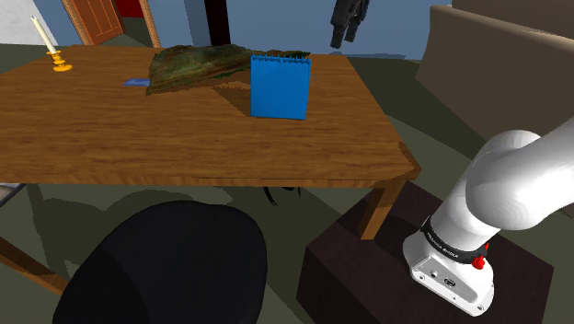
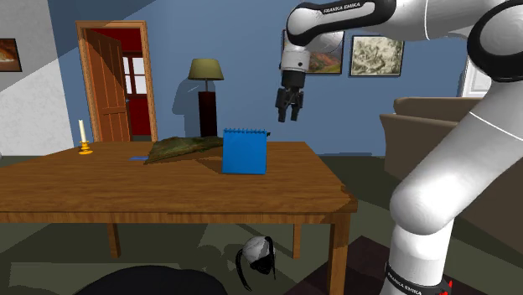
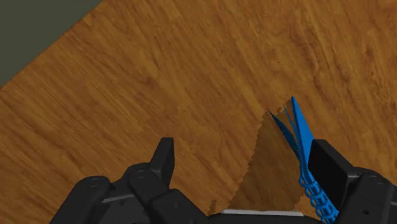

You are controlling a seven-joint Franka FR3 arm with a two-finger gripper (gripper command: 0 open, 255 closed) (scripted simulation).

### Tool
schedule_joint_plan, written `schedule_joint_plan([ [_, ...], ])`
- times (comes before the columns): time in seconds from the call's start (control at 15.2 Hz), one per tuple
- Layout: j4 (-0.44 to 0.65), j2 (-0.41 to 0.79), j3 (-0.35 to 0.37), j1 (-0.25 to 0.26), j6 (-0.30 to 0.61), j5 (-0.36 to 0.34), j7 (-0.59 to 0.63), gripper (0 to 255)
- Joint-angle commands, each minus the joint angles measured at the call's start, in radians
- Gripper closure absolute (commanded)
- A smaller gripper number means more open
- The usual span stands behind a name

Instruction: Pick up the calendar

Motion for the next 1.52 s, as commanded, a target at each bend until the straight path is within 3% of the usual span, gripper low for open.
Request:
schedule_joint_plan([
  [0.0,0.079,0.092,0.005,0.035,-0.020,0.014,-0.062,0],
  [0.66,0.457,0.459,0.068,0.155,-0.184,0.053,-0.327,0],
  [1.25,0.329,0.438,0.069,0.155,-0.078,0.053,-0.336,0],
  [1.32,0.333,0.439,0.069,0.155,-0.080,0.053,-0.336,255],
  [1.45,0.333,0.438,0.069,0.155,-0.081,0.053,-0.336,255],
])
